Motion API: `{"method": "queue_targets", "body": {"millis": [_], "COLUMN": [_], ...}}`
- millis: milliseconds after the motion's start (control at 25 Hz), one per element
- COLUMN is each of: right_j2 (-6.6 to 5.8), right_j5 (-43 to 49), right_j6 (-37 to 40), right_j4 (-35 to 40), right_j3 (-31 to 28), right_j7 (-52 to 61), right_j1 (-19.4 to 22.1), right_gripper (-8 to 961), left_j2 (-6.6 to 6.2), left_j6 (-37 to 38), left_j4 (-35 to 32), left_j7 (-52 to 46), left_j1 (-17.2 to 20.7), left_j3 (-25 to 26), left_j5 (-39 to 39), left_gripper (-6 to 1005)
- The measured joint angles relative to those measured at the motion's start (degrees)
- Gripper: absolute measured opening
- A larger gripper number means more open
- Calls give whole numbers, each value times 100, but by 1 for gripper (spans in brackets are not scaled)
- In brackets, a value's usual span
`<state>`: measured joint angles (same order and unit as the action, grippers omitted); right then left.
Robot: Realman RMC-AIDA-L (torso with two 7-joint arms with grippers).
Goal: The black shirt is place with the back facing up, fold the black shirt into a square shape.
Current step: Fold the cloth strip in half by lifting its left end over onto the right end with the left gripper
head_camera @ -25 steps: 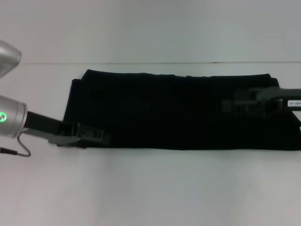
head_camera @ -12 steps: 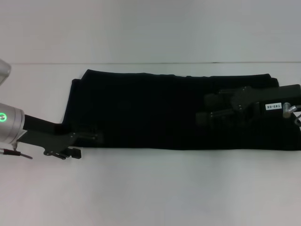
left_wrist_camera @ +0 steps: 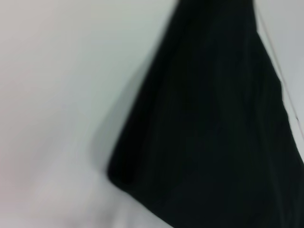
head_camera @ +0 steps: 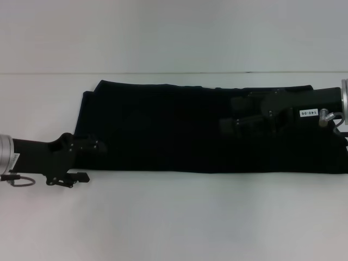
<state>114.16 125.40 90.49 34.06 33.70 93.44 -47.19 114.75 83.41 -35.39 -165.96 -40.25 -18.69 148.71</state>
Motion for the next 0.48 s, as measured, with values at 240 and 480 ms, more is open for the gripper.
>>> {"method": "queue_targets", "body": {"millis": [240, 480], "right_j2": [0, 4], "right_j5": [-91, -172], "right_j6": [-26, -37], "right_j4": [4, 4], "right_j3": [-28, -20], "right_j7": [-41, -45], "right_j1": [17, 51], "right_gripper": [915, 915], "left_j2": [30, 30], "left_j6": [-244, -487], "left_j4": [93, 206], "left_j7": [-170, -187], "left_j1": [76, 44], "left_j3": [10, 21], "left_j5": [0, 0], "left_gripper": [899, 899]}}
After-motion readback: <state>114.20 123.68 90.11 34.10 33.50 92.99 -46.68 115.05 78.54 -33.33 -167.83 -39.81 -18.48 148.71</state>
